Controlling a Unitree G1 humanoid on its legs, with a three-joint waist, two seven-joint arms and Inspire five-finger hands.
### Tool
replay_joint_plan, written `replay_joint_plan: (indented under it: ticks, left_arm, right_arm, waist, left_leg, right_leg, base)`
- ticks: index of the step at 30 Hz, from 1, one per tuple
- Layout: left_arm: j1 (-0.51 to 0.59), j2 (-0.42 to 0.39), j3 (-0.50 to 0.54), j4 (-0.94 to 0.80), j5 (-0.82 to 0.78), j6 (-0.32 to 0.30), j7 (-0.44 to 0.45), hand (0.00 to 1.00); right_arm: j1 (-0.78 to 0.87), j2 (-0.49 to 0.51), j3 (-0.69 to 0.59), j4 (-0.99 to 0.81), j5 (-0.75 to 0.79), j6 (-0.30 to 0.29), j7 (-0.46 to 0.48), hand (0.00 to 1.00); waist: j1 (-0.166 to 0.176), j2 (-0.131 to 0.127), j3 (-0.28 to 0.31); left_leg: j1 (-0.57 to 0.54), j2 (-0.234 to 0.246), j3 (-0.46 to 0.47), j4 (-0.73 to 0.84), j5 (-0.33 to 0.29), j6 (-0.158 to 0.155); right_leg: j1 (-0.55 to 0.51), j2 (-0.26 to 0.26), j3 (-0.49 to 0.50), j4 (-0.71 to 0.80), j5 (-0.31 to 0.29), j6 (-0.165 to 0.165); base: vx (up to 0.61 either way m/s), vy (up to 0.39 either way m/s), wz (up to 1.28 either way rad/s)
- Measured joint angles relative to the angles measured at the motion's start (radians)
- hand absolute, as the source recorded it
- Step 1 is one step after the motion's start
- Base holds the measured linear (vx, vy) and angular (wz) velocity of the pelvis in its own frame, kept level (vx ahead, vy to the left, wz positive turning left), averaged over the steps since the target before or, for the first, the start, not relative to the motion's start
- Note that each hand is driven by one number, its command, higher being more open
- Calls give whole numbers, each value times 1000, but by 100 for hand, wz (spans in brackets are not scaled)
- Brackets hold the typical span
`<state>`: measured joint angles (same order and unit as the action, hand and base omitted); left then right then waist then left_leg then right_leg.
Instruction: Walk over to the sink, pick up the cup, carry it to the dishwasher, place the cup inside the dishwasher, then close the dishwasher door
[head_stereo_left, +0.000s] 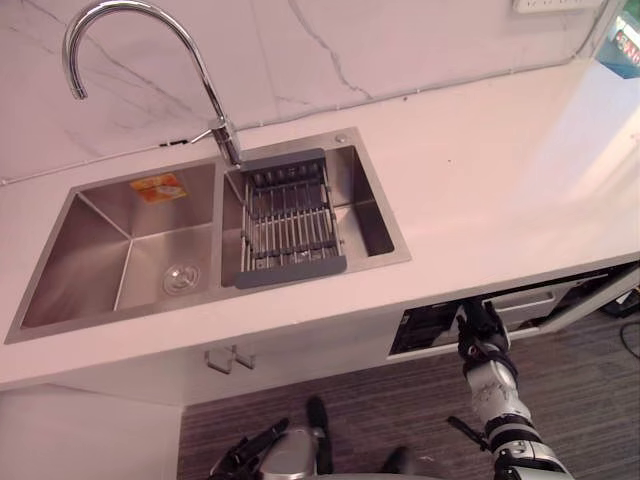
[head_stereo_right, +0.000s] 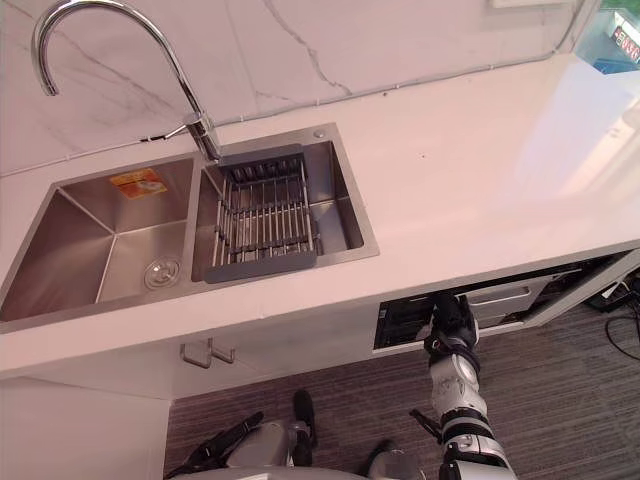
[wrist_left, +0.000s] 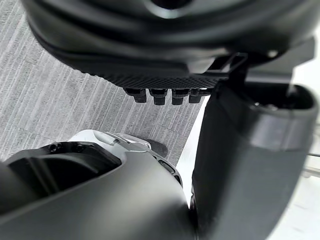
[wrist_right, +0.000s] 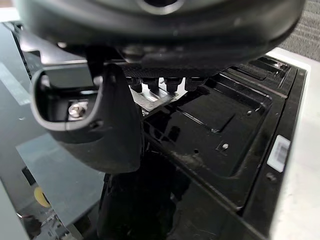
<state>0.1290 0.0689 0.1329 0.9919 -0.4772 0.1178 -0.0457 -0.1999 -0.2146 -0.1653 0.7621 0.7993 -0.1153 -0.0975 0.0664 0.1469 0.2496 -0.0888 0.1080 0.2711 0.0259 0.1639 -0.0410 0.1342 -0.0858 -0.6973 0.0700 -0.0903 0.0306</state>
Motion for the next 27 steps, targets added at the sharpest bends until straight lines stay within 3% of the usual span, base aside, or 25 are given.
replay_joint_plan:
  ticks: [3,6,11,13,15,16,18,19,21,22,24,26,27]
  left_arm:
    - [2,-3,-2,1,-1,-27,-5,100]
    - [6,-7,-4,6,-13,-49,-27,100]
    - [3,3,-2,24,-88,8,-125,100]
    - [-1,14,-2,28,-117,33,-152,100]
    - [-5,47,-2,37,-131,65,-157,100]
    - [-8,52,-2,39,-131,74,-156,100]
    - [-11,85,0,43,-89,105,-170,100]
    - [-13,89,0,44,-77,106,-178,100]
    - [-21,94,-8,47,-44,95,-181,100]
    - [-34,108,-17,46,-43,96,-180,100]
    - [-47,117,-25,47,-43,102,-174,100]
    - [-52,125,-24,61,-38,111,-162,100]
    - [-53,140,-22,66,-21,124,-171,100]
  right_arm:
    - [51,0,33,-24,-20,-13,41,100]
    - [134,6,95,-21,-143,12,83,100]
    - [256,83,98,149,-409,95,98,100]
    - [257,79,79,198,-508,88,86,100]
    - [284,95,32,249,-589,68,50,100]
    - [291,100,13,256,-586,71,39,100]
    - [312,121,-90,295,-523,98,-59,100]
    - [326,123,-119,297,-504,105,-77,100]
    - [360,118,-194,303,-481,126,-98,100]
    - [374,133,-228,311,-482,133,-97,100]
    - [378,158,-262,312,-475,135,-80,100]
    - [366,167,-260,310,-475,136,-51,100]
    - [364,184,-260,306,-475,135,-23,100]
  waist:
    - [-1,0,0]
    - [-1,-3,0]
    - [0,-24,-1]
    - [-7,-40,-7]
    - [-14,-90,-35]
    - [-14,-103,-41]
    - [-18,-160,-69]
    - [-20,-165,-75]
    - [-37,-169,-76]
    - [-56,-168,-70]
    - [-72,-171,-61]
    - [-85,-165,-58]
    - [-86,-171,-61]
  left_leg:
    - [3,7,8,-3,-1,0]
    - [8,9,31,-13,-2,2]
    - [28,-1,53,-28,-21,8]
    - [33,-8,67,-30,-31,10]
    - [45,-24,71,-38,-47,17]
    - [46,-29,71,-39,-55,16]
    - [43,-71,76,-29,-107,32]
    - [48,-77,72,-25,-120,36]
    - [62,-100,14,-20,-146,51]
    - [81,-104,-38,-15,-149,64]
    - [97,-85,-90,-7,-160,59]
    - [127,-52,-131,-7,-171,47]
    - [145,-41,-156,-7,-179,35]
  right_leg:
    - [-2,1,6,0,0,0]
    - [-11,1,23,0,-3,3]
    - [-7,-11,38,1,-17,12]
    - [-3,-19,44,2,-18,17]
    - [3,-35,42,11,-37,36]
    - [-1,-45,41,23,-50,44]
    - [-33,-123,33,150,-124,88]
    - [-46,-146,47,214,-139,102]
    - [-158,-213,240,519,-108,137]
    - [-225,-229,327,672,-52,127]
    - [-270,-204,381,663,-150,120]
    - [-281,-148,414,538,-164,114]
    - [-278,-116,433,399,-146,120]
  base:
    - [19,-10,-6]
    - [59,-8,-16]
    - [104,-7,-11]
    - [156,20,-12]
    - [162,13,2]
    - [183,27,5]
    - [237,71,24]
    - [284,76,48]
    - [312,108,78]
    - [239,91,98]
    - [290,-14,85]
    - [312,-63,76]
    - [177,-78,61]
